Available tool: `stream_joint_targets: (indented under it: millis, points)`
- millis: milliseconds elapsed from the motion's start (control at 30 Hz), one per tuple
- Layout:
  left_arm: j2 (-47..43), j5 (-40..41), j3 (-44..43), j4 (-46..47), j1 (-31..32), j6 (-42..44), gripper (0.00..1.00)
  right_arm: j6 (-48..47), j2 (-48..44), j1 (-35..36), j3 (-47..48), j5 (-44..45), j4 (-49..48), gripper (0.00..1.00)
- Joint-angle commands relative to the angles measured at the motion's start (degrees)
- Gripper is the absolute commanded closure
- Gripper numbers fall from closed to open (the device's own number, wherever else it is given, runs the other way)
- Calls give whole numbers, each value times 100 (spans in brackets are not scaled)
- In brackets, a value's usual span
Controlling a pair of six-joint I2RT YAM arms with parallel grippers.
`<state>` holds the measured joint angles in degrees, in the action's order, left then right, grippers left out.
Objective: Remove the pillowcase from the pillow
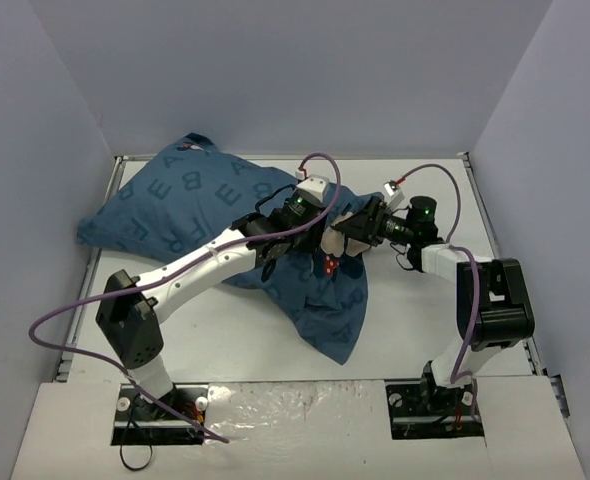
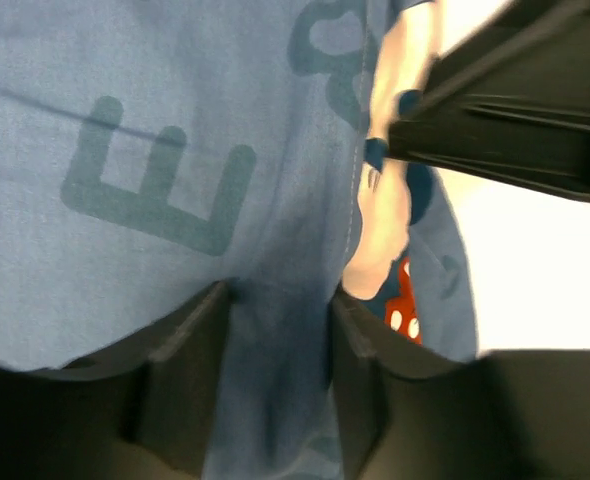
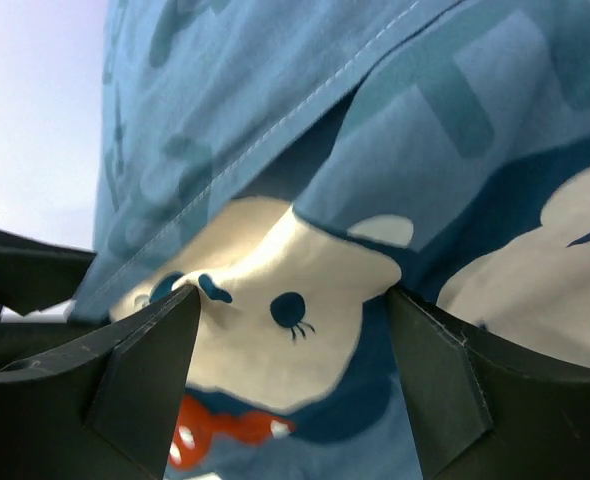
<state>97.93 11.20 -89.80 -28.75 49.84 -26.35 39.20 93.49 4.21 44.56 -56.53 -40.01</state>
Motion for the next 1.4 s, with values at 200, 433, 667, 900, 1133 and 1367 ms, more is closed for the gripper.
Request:
stream_joint_targets:
  millis: [200, 433, 667, 900, 1133, 1367]
  points:
    - [-538, -461, 59, 625, -54, 112, 38, 1188, 564, 256, 316, 229, -1837, 30]
    - [-240, -154, -643, -6, -45, 902, 34, 993, 864, 405, 484, 353, -1554, 53]
    - [402, -4, -1346, -262, -36, 1360, 37, 967, 785, 414, 379, 327, -1536, 63]
    - [1026, -223, -2050, -526, 7, 1658, 38, 879, 741, 441, 370, 353, -1405, 71]
    - [1413, 4, -2305, -746, 34, 1975, 38, 791, 749, 423, 387, 362, -1281, 79]
    - [1667, 136, -2551, -755, 25, 2195, 39, 703, 776, 432, 396, 380, -1176, 84]
